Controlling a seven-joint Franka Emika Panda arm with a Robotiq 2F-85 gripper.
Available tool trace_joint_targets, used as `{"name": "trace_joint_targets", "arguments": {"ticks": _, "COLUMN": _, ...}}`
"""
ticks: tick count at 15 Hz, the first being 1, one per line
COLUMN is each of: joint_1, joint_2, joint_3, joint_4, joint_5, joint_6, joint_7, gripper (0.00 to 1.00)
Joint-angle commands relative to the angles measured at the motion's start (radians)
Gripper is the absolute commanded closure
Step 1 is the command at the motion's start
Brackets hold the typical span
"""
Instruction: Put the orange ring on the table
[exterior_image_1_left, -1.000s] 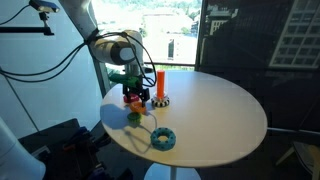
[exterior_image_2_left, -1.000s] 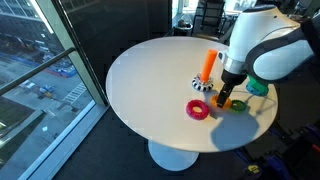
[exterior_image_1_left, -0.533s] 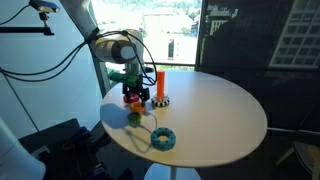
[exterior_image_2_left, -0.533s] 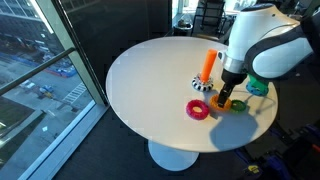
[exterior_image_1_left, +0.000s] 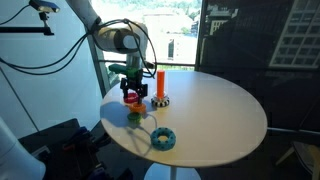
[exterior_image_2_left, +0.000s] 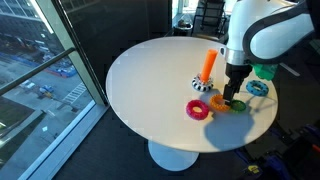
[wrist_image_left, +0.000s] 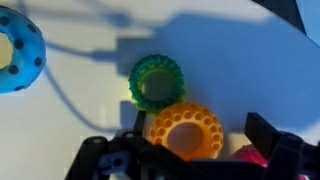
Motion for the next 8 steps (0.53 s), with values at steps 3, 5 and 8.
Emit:
{"name": "trace_joint_targets", "arguments": {"ticks": 3, "joint_1": -0.011, "joint_2": -0.147, "joint_3": 0.011, "joint_4": -0.028, "joint_5": 0.069, "joint_6": -0.055, "joint_7": 0.033, "gripper": 0.0}}
{"name": "trace_joint_targets", "arguments": {"ticks": 5, "joint_1": -0.009, "joint_2": -0.191, "joint_3": 0.009, "joint_4": -0.037, "joint_5": 0.081, "joint_6": -0.056, "joint_7": 0.052, "gripper": 0.0}}
{"name": "trace_joint_targets", "arguments": {"ticks": 8, "joint_1": -0.011, "joint_2": -0.268, "joint_3": 0.003, "joint_4": -0.056, "joint_5": 0.08, "joint_6": -0.057, "joint_7": 0.108, "gripper": 0.0}}
